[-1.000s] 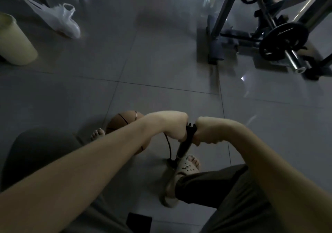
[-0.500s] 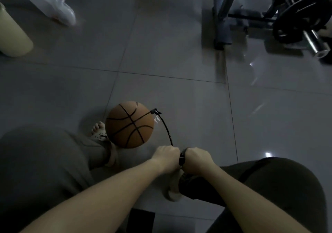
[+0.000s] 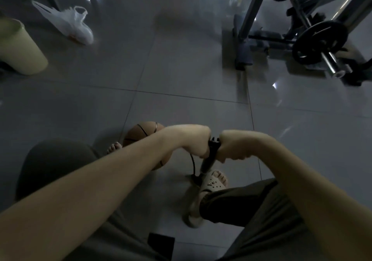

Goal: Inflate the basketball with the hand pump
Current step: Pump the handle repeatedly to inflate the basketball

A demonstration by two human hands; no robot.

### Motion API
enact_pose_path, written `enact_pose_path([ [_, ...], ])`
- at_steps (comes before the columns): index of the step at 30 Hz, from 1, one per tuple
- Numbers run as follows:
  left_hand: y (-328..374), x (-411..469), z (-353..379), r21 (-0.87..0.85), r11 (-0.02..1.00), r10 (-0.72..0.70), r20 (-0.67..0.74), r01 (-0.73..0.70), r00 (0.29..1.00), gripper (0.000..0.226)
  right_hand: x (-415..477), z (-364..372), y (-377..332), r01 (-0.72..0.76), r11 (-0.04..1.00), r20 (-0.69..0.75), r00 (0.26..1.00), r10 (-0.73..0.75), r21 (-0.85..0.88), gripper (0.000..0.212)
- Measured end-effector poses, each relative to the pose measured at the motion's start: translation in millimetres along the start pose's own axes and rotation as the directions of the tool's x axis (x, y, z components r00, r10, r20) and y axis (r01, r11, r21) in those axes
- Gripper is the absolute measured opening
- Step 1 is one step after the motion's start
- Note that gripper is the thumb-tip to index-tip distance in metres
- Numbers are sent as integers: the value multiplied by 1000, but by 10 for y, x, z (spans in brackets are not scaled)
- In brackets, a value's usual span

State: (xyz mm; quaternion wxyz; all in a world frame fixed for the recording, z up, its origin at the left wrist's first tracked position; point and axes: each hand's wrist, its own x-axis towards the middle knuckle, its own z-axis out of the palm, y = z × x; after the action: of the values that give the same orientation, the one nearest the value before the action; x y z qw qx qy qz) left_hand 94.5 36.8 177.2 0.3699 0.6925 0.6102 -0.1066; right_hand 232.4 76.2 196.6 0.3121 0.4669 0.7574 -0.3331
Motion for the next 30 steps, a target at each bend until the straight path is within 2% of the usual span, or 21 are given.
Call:
enact_pose_path([
  [2, -11, 62, -6, -1, 1000, -5, -12, 5, 1000, 16, 90, 12, 24, -16, 1000, -21, 1000, 16, 18, 10],
  [6, -164, 350, 578, 36, 998, -44, -8, 44, 999, 15, 637, 636, 136, -62, 996, -54, 997, 58, -65, 23],
  [10, -314, 591, 1047, 18, 998, -58, -39, 59, 998, 16, 1045, 1045, 287, -116, 983, -109, 989, 101, -139, 18],
  [17, -390, 744, 1460, -51, 990, -129, -16, 129, 991, 13, 1270, 1359, 415, -41, 987, -139, 990, 19, -157, 24],
  [19, -394, 664, 1511, -45, 989, -141, 4, 141, 990, 19, 1231, 1420, 360, -40, 983, -108, 994, 20, -181, 24],
  [21, -389, 553, 1573, -33, 990, -136, 60, 139, 989, 25, 1138, 1478, 267, -43, 977, -17, 999, 41, -210, 28],
  [23, -368, 455, 1511, -13, 992, -124, 123, 126, 985, 19, 1028, 1448, 203, -31, 984, 57, 997, 41, -178, 32],
  [25, -334, 343, 1269, 11, 996, -94, 123, 93, 988, 7, 832, 1228, 138, -14, 989, 46, 999, 21, -148, 32],
  [28, -199, 205, 637, 32, 998, -50, 40, 49, 998, 24, 514, 614, 98, 8, 998, 49, 999, -6, -57, 20],
  [30, -74, 106, 206, 0, 999, -35, -20, 35, 999, 23, 261, 162, 74, 3, 1000, 36, 999, -4, 8, 16],
])
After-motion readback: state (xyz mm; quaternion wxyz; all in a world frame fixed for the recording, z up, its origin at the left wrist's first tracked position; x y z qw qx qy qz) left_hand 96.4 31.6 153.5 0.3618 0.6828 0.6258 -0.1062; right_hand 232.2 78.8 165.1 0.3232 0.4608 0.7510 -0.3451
